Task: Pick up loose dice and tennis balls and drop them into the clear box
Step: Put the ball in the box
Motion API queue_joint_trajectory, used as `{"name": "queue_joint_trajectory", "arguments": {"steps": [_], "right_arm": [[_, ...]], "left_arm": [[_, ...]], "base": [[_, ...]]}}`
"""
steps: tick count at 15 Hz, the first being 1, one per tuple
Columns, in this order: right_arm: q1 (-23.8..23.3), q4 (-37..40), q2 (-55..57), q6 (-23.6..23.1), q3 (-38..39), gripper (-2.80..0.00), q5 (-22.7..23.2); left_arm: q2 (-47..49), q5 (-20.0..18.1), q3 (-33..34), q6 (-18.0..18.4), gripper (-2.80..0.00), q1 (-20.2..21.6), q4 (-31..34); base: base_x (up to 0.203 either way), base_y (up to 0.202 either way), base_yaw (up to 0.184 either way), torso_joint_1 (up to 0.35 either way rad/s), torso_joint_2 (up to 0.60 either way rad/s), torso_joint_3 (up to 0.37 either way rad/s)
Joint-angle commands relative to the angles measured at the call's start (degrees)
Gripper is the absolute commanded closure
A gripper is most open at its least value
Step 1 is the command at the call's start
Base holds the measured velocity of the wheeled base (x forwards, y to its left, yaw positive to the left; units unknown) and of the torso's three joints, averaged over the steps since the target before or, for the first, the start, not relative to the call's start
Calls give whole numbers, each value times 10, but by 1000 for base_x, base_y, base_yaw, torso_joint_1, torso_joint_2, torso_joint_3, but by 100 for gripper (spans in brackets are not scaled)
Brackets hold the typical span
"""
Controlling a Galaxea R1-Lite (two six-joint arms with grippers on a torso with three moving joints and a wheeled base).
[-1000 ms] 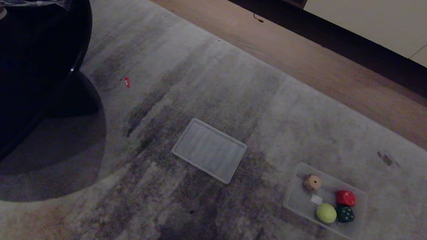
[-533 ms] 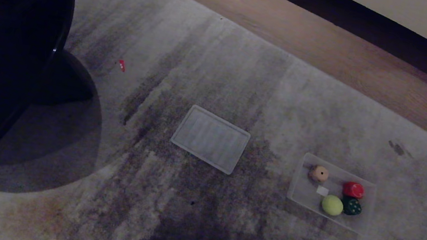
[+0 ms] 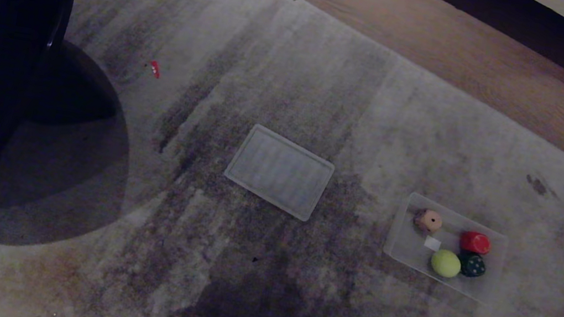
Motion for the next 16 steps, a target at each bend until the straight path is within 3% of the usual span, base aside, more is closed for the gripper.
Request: {"name": "queue_joint_trajectory", "arguments": {"steps": [1, 8, 16], "right_arm": [[0, 0, 1, 0, 0, 0, 0], [0, 0, 0, 0, 0, 0, 0], [0, 0, 0, 0, 0, 0, 0]], "left_arm": [[1, 1, 1, -1, 0, 0, 0], [1, 3, 1, -3, 0, 0, 1], [1, 4, 1, -5, 0, 0, 0]], "base": [[0, 0, 0, 0, 0, 0], [2, 6, -116, 4, 2, -1], [0, 0, -7, 1, 2, -51]]}}
